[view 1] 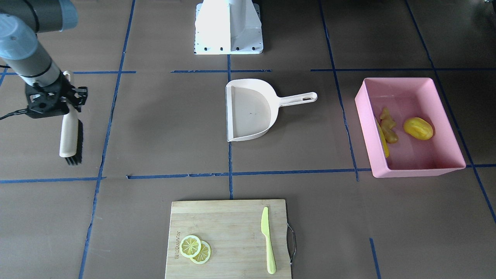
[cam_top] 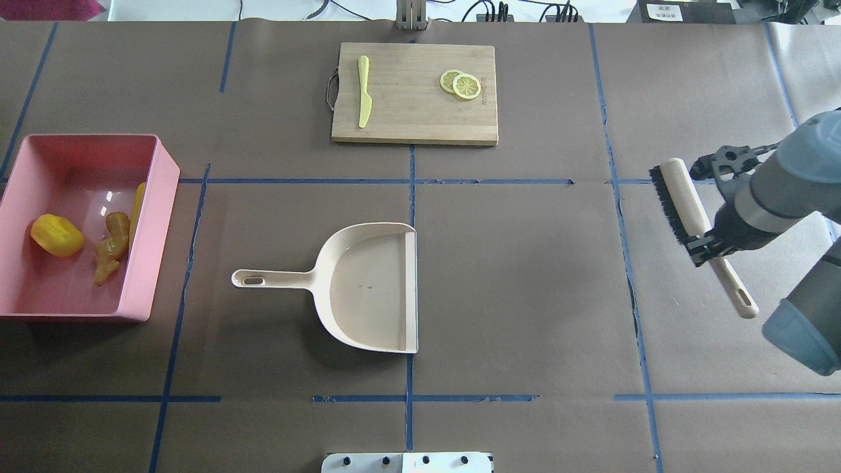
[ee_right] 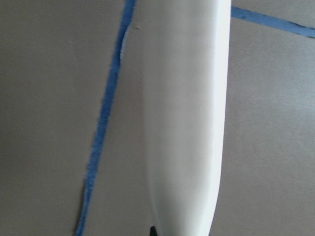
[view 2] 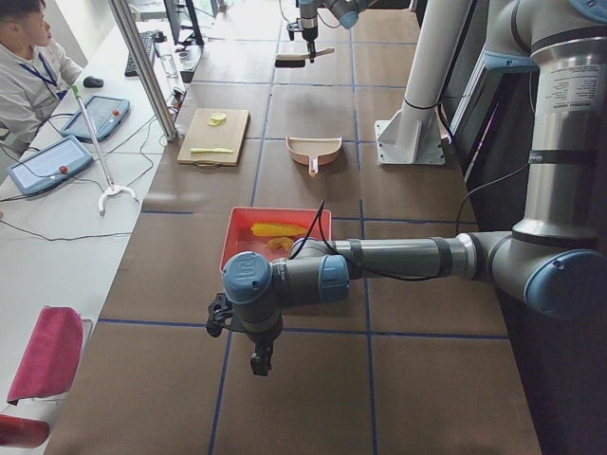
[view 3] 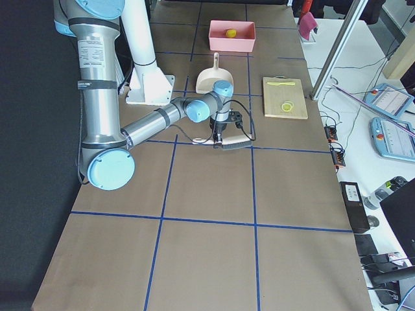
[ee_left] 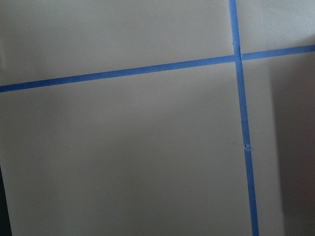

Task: Sweep and dump trash into bin
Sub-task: 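Carry the brush away from the table center with the right gripper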

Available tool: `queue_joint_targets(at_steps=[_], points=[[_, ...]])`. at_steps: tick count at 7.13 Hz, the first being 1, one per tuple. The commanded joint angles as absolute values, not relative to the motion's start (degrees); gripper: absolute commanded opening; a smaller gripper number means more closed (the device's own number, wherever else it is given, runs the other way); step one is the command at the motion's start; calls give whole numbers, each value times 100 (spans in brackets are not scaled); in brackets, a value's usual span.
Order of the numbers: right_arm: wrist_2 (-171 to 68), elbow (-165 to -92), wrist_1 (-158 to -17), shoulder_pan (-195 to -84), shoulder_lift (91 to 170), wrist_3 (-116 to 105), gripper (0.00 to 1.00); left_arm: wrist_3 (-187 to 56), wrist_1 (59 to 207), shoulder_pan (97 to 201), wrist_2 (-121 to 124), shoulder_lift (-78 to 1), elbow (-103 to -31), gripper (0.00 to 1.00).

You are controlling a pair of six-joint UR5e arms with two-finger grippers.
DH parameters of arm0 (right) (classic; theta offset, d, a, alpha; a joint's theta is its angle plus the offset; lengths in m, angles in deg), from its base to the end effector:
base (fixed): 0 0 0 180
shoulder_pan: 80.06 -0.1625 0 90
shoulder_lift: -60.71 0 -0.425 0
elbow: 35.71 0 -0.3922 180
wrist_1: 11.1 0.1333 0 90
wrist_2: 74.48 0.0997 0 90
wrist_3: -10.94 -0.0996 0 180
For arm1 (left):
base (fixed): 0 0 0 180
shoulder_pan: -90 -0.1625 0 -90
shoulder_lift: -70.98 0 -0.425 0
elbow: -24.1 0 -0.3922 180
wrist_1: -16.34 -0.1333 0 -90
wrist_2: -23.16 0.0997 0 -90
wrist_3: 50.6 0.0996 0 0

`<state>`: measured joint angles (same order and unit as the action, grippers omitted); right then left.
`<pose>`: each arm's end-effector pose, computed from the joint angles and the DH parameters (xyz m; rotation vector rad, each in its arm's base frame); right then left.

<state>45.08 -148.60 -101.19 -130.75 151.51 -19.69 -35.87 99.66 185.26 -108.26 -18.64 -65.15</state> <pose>-0.2405 -0.4265 0.4829 0.0156 -0.6341 -0.2454 -0.1109 -0.4697 0.6828 -0.0031 0.7337 0.1085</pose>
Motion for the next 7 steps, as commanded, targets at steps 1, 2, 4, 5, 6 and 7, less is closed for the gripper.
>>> queue_joint_targets(at_steps=[1, 2, 4, 5, 6, 7], points=[[4854, -14778, -10118, -13988, 15921, -432, 0, -3609, 9424, 18423, -10841, -1964, -6851, 100], [5031, -14751, -10014, -14278, 16255, -35, 0, -3601, 9387, 18326, -10850, -1964, -6958, 100], [5111, -14244, -8762, -14466, 16924, -214, 0, -3601, 9386, 18325, -10868, -1955, -7012, 100], [5155, -14085, -8208, -14449, 16926, -1242, 0, -3592, 9386, 18325, -10868, -1920, -7090, 100], [5181, -13926, -7480, -14387, 16935, -2105, 0, -3592, 9377, 18325, -10868, -1885, -7161, 100], [5173, -13794, -7203, -14056, 16935, -2697, 0, -3592, 9377, 18316, -10868, -1885, -7153, 100]])
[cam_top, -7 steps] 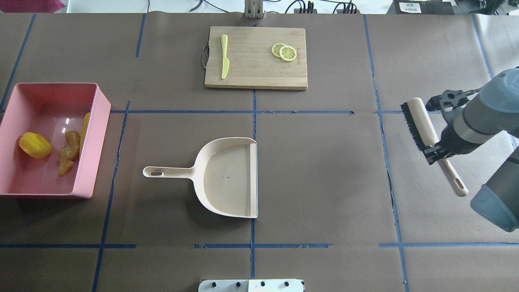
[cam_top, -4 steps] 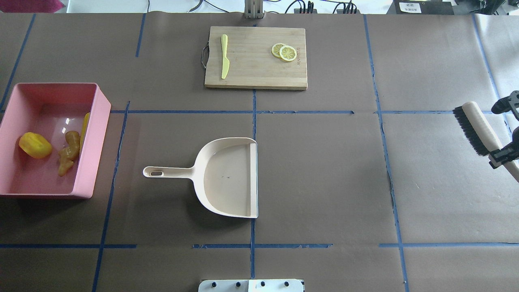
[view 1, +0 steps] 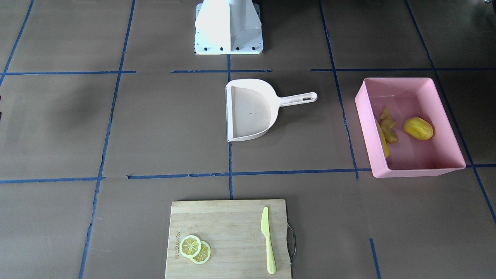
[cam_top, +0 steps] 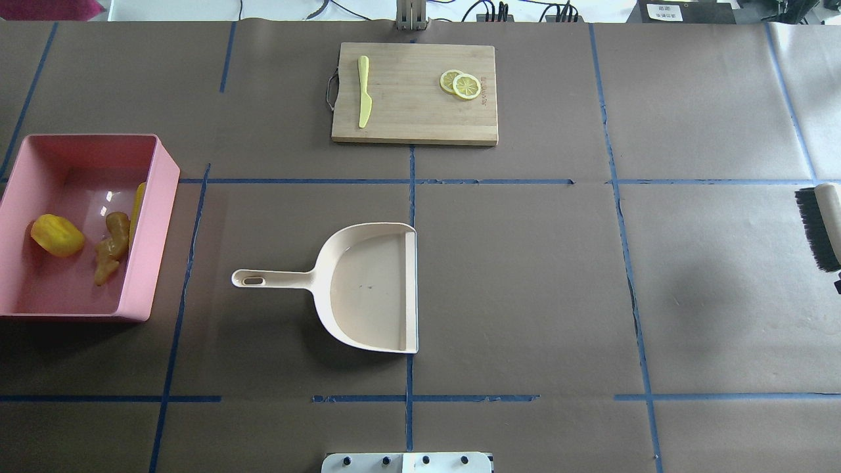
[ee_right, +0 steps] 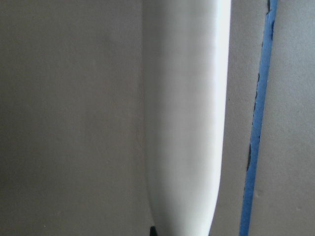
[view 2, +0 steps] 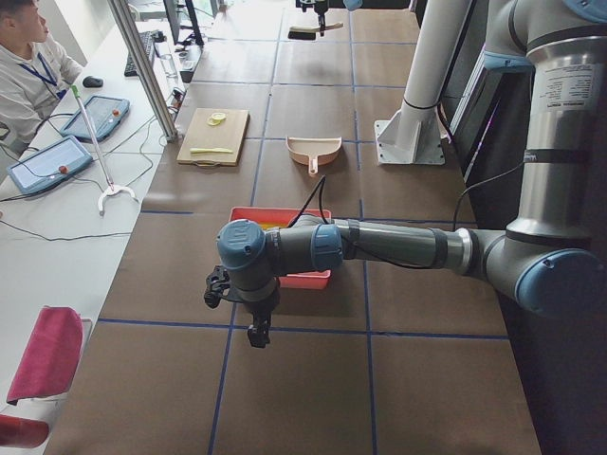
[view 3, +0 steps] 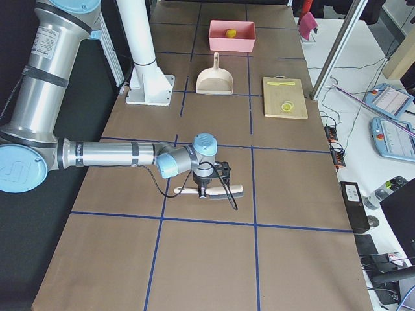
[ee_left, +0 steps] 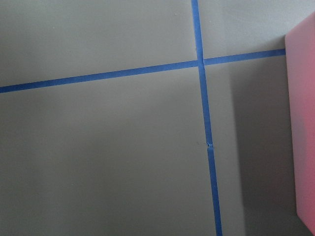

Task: Sweep and dump trash into bin
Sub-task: 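Carry the brush away from the table center with the right gripper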

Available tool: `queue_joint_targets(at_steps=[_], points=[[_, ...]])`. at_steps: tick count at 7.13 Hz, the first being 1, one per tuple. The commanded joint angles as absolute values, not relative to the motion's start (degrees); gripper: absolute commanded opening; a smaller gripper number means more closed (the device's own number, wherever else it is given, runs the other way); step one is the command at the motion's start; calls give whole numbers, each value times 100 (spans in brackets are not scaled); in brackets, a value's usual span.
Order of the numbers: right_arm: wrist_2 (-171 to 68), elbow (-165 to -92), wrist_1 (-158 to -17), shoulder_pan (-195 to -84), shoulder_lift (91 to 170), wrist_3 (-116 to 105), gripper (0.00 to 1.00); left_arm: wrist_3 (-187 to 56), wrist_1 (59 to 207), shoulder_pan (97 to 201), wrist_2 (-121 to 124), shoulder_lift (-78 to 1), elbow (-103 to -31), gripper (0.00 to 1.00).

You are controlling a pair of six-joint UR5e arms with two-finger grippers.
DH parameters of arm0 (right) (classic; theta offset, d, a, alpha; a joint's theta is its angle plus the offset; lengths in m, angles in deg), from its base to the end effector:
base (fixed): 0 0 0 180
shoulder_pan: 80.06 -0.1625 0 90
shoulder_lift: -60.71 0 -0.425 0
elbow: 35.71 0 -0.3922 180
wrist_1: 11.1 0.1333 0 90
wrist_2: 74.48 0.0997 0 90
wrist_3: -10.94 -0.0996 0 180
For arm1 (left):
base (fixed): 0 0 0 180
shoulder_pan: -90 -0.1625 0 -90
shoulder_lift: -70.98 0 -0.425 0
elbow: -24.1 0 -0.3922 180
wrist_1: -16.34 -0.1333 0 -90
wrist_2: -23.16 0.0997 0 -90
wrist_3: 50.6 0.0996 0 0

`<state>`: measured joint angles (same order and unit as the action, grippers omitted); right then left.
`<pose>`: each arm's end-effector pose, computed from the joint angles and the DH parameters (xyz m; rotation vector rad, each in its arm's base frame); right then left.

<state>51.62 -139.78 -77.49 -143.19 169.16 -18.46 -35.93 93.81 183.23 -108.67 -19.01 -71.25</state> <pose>-0.1039 -0.3702 0.6388 -0.0082 -0.7031 -0.0634 -0.0938 -0.4755 0.6371 -0.0050 0.7395 0.1447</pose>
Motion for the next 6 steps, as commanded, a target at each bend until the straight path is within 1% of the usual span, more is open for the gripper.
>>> queue_joint_targets(at_steps=[1, 3, 4, 5, 6], points=[[5138, -13706, -7166, -13774, 16917, -2947, 0, -3592, 9377, 18316, -10868, -1885, -7153, 100], [5173, -13635, -7157, -13570, 16891, -2888, 5, -3592, 9386, 18316, -10876, -1841, -7153, 100], [5173, -13609, -7165, -13543, 16891, -2888, 47, -3583, 9386, 18316, -10877, -1841, -7161, 100], [5190, -13600, -7148, -13543, 16882, -2896, 99, -3583, 9386, 18316, -10877, -1841, -7161, 100], [5191, -13643, -7148, -13543, 16873, -2870, 100, -3583, 9386, 18316, -10877, -1841, -7179, 100]])
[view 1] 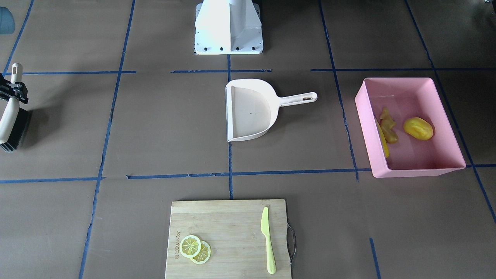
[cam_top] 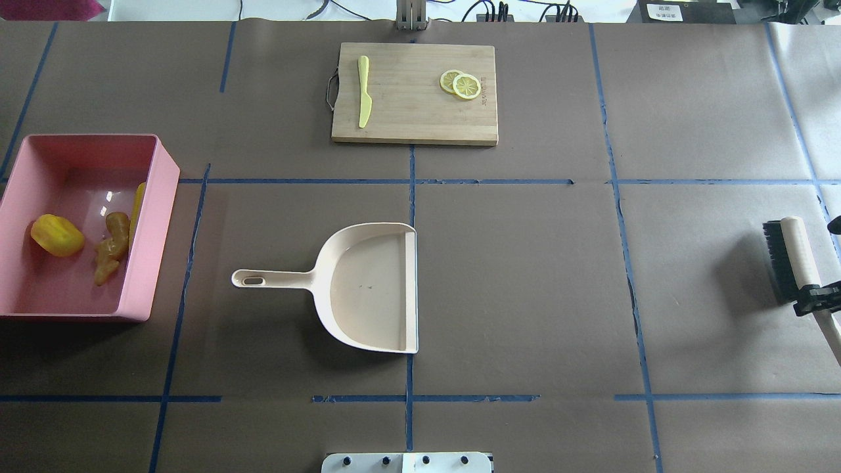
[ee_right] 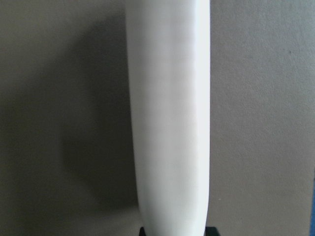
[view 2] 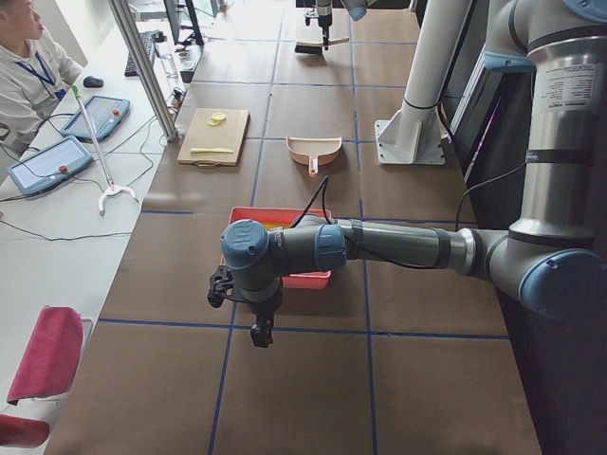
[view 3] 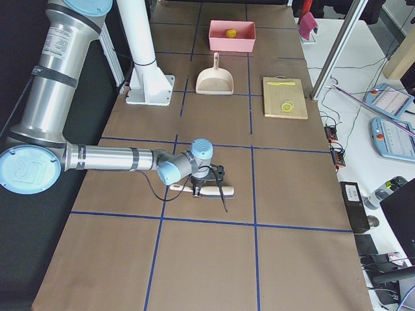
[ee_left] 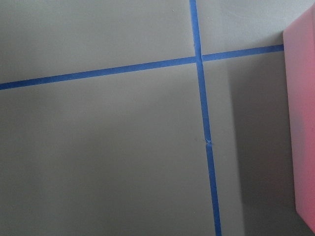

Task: Sweep and dump trash into bin
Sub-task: 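Set the brush down on the table with the right gripper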

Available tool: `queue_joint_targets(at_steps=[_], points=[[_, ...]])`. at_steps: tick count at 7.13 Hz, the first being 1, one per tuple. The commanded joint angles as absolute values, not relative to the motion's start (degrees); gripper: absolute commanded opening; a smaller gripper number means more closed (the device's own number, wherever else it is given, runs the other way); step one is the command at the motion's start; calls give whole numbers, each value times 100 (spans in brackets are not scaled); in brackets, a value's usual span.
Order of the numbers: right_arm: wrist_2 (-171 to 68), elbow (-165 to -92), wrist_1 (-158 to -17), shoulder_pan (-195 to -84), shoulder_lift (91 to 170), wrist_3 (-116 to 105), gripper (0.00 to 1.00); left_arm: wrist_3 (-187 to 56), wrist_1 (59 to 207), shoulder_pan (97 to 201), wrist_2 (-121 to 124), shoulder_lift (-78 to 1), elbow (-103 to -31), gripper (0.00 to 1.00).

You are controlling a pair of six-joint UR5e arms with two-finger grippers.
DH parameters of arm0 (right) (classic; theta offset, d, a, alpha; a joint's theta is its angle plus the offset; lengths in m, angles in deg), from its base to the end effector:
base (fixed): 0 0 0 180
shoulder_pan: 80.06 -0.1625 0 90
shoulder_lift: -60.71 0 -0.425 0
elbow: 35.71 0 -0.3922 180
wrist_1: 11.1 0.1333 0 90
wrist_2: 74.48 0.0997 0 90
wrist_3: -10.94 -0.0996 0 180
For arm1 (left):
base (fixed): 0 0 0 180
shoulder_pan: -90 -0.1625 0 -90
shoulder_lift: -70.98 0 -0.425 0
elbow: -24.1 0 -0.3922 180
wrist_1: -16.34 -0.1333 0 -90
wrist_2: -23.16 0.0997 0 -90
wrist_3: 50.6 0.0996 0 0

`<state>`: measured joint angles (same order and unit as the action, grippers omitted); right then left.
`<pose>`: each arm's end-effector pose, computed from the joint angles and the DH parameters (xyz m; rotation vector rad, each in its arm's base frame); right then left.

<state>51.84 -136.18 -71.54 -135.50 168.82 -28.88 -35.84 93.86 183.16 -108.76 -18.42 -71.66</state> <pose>-0.1538 -0.3543 0.6558 -0.0839 -0.7217 -0.0335 -0.0929 -0.4712 0.6384 -0.0067 0.7413 0.1464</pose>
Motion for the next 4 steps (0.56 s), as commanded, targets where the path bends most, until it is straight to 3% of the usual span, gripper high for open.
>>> queue_joint_targets(at_steps=[1, 4], points=[[5191, -13791, -7156, -13561, 16864, -2853, 100, -3583, 9386, 18316, -10877, -1841, -7170, 100], [6013, -14039, -7244, -14506, 17057, -1593, 100, -3583, 9386, 18316, -10877, -1841, -7205, 100]])
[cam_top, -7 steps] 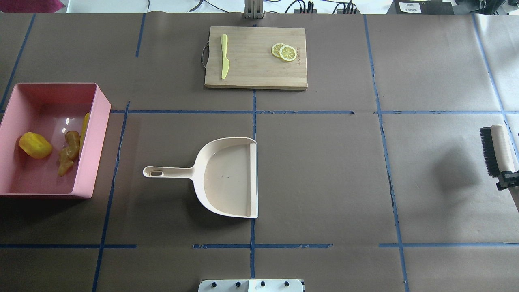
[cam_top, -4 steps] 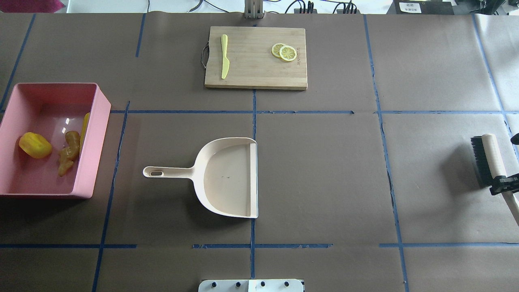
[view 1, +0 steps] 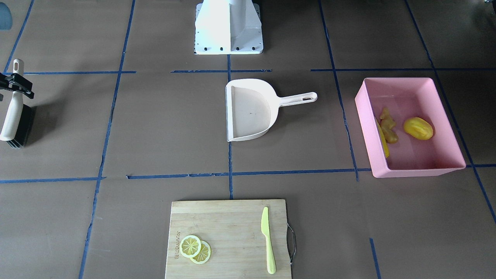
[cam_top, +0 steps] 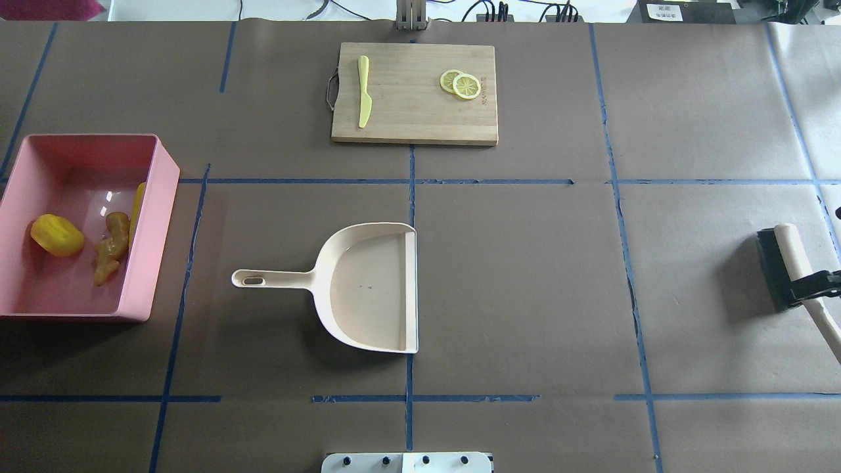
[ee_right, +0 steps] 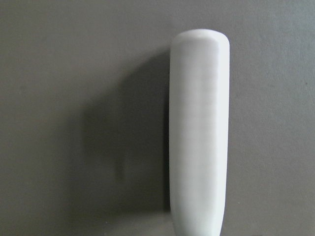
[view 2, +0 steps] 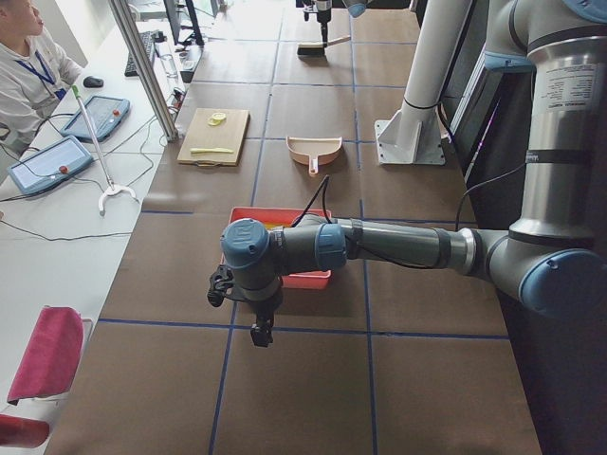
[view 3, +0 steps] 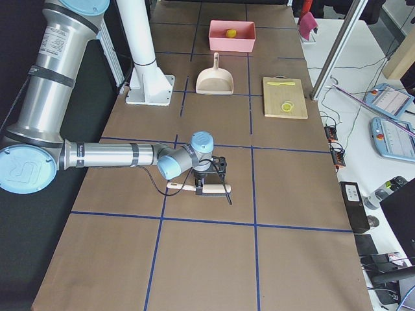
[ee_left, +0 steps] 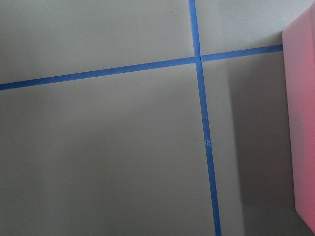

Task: Sweep and dump trash into bin
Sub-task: 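Set the brush down on the table with the right gripper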

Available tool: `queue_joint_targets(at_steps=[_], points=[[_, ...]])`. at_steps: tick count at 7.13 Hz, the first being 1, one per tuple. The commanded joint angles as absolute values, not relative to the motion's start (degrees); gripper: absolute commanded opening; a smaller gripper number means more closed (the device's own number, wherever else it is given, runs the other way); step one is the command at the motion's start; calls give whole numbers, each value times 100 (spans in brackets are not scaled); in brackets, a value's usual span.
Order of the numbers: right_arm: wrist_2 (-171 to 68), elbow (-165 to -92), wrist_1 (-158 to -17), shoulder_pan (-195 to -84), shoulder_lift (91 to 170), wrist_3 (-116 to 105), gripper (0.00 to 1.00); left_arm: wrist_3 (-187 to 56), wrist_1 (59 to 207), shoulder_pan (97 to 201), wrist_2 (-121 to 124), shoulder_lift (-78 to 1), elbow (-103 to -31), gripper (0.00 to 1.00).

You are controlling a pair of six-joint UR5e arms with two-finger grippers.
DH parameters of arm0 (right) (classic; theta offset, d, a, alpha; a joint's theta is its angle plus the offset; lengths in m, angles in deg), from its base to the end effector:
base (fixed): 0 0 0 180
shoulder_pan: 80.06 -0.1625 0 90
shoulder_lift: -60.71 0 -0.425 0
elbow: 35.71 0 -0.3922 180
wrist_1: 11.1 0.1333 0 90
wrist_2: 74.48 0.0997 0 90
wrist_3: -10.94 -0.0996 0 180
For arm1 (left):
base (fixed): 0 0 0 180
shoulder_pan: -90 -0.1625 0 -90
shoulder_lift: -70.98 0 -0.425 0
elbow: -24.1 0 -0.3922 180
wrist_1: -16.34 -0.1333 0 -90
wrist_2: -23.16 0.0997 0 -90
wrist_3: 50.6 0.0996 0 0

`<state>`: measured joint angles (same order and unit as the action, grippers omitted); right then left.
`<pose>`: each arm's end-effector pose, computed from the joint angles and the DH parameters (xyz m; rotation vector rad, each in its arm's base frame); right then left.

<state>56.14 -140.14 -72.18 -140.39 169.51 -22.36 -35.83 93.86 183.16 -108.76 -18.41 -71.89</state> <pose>-0.1267 -0.3608 0.6221 -0.0146 -0.8089 -0.0920 -0.0929 -0.4713 0.6366 -0.0030 0.7409 0.1480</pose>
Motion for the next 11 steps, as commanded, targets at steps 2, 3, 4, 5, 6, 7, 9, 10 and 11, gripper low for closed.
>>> queue_joint_targets(at_steps=[2, 3, 4, 5, 6, 7, 9, 10, 11], points=[[6043, -14048, -8108, -15383, 17120, -32, 100, -3566, 9395, 18316, -10877, -1797, -7232, 100], [6043, -14065, -9011, -16076, 17076, 1170, 100, -3565, 9412, 18316, -10877, -1788, -7232, 100], [6000, -14074, -9881, -16623, 16797, 2000, 100, -3565, 9404, 18325, -10877, -1779, -7223, 100], [5956, -14074, -10394, -16959, 16629, 2356, 100, -3557, 9412, 18316, -10877, -1736, -7232, 100], [5685, -14039, -10434, -16997, 16601, 2273, 100, -3557, 9439, 18316, -10877, -1718, -7240, 100], [5657, -14022, -10417, -16997, 16635, 2028, 100, -3548, 9456, 18316, -10877, -1718, -7241, 100], [5656, -14004, -10400, -16997, 16645, 1938, 100, -3539, 9474, 18316, -10877, -1718, -7240, 100], [5648, -13969, -10400, -16997, 16645, 1938, 100, -3539, 9491, 18316, -10877, -1718, -7223, 100], [5656, -13960, -10400, -16997, 16645, 1938, 100, -3530, 9492, 18308, -10877, -1726, -7249, 100]])
